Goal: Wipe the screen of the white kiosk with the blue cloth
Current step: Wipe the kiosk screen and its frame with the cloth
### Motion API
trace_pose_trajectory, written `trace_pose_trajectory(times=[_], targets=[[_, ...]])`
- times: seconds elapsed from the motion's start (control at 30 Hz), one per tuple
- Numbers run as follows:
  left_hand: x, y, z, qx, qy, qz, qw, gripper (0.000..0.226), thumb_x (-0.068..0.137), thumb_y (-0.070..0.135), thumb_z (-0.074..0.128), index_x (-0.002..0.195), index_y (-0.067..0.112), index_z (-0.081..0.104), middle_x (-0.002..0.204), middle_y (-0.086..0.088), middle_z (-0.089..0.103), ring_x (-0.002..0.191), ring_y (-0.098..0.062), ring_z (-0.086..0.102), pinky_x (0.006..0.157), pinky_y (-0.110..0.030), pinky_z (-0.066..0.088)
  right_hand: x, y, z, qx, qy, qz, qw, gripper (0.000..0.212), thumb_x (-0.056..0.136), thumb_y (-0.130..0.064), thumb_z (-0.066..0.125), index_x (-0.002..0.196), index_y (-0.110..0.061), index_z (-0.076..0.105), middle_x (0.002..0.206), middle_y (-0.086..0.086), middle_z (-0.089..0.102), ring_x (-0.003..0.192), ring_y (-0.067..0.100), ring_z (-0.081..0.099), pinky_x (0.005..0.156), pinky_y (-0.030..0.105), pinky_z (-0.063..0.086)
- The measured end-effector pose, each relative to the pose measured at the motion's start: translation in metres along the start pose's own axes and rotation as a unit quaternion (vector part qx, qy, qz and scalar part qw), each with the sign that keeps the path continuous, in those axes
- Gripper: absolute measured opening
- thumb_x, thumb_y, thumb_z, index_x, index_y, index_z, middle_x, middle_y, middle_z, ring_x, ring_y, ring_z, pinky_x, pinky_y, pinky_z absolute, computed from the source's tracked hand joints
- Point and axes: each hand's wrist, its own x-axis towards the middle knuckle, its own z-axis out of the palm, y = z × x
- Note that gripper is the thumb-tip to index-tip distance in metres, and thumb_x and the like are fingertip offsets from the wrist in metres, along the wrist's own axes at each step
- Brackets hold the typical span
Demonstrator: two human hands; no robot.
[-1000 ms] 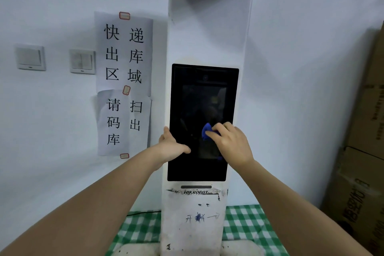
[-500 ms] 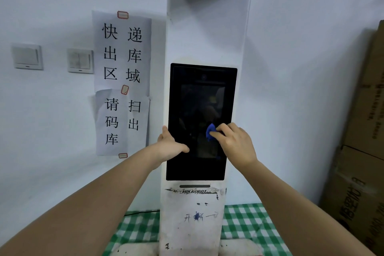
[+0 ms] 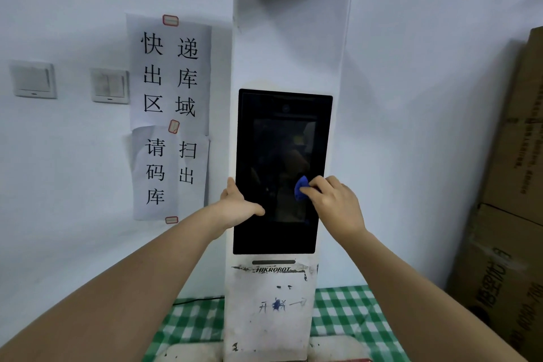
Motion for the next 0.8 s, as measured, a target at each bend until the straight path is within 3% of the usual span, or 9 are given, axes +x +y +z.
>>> trace_pose_trajectory(times=[0.07, 0.23, 0.33, 0.5, 0.7, 0.8], targets=[[0.0, 0.002, -0.001, -0.001, -0.001, -0.002, 1.0, 0.104, 0.087, 0.026, 0.064, 0.151, 0.024, -0.017, 0.161, -0.007, 0.006, 0.143, -0.03, 0.025, 0.114, -0.043, 0.032, 0.009, 0.006, -0.006, -0.007, 0.007, 0.003, 1.0, 0.052, 0.049, 0.008, 0.082, 0.094, -0.016, 0.072, 0.082, 0.003, 0.063, 0.064, 0.026, 0.055, 0.046, 0.027, 0.041], [-0.002, 0.001, -0.001, -0.002, -0.001, 0.002, 1.0, 0.104, 0.087, 0.025, 0.064, 0.151, 0.024, -0.018, 0.161, -0.006, 0.005, 0.144, -0.03, 0.024, 0.115, -0.043, 0.031, 0.03, 0.009, -0.008, 0.003, 0.077, 0.168, 0.983, 0.04, 0.064, 0.006, 0.079, 0.097, -0.014, 0.072, 0.088, 0.004, 0.065, 0.071, 0.027, 0.057, 0.045, 0.024, 0.035], [-0.001, 0.0, 0.0, -0.004, -0.004, 0.004, 1.0, 0.104, 0.087, 0.024, 0.063, 0.15, 0.025, -0.019, 0.161, -0.006, 0.002, 0.145, -0.029, 0.022, 0.116, -0.043, 0.03, 0.014, 0.003, 0.002, 0.01, 0.067, 0.163, 0.984, 0.041, 0.061, 0.008, 0.08, 0.095, -0.015, 0.071, 0.085, 0.003, 0.064, 0.069, 0.026, 0.056, 0.044, 0.024, 0.034], [-0.003, -0.001, 0.0, 0.0, -0.001, 0.002, 1.0, 0.104, 0.086, 0.023, 0.064, 0.15, 0.025, -0.019, 0.161, -0.006, 0.004, 0.144, -0.03, 0.023, 0.115, -0.044, 0.031, -0.011, 0.007, 0.003, 0.008, -0.01, 0.063, 0.998, 0.041, 0.056, 0.002, 0.085, 0.089, -0.018, 0.073, 0.078, 0.0, 0.062, 0.063, 0.024, 0.054, 0.042, 0.024, 0.039], [-0.004, 0.001, -0.001, 0.003, -0.004, 0.001, 1.0, 0.103, 0.087, 0.024, 0.063, 0.15, 0.025, -0.018, 0.161, -0.006, 0.004, 0.144, -0.029, 0.024, 0.115, -0.043, 0.031, 0.027, 0.011, -0.013, 0.03, 0.058, 0.203, 0.977, 0.029, 0.076, 0.003, 0.07, 0.099, -0.015, 0.072, 0.092, 0.004, 0.066, 0.077, 0.027, 0.057, 0.046, 0.025, 0.037], [-0.004, -0.001, -0.001, 0.002, -0.005, 0.003, 1.0, 0.103, 0.087, 0.023, 0.063, 0.15, 0.026, -0.018, 0.161, -0.005, 0.003, 0.144, -0.029, 0.023, 0.115, -0.043, 0.03, 0.017, 0.005, -0.005, 0.032, 0.047, 0.206, 0.977, 0.033, 0.072, 0.005, 0.074, 0.098, -0.014, 0.072, 0.091, 0.004, 0.066, 0.075, 0.026, 0.057, 0.044, 0.026, 0.04]])
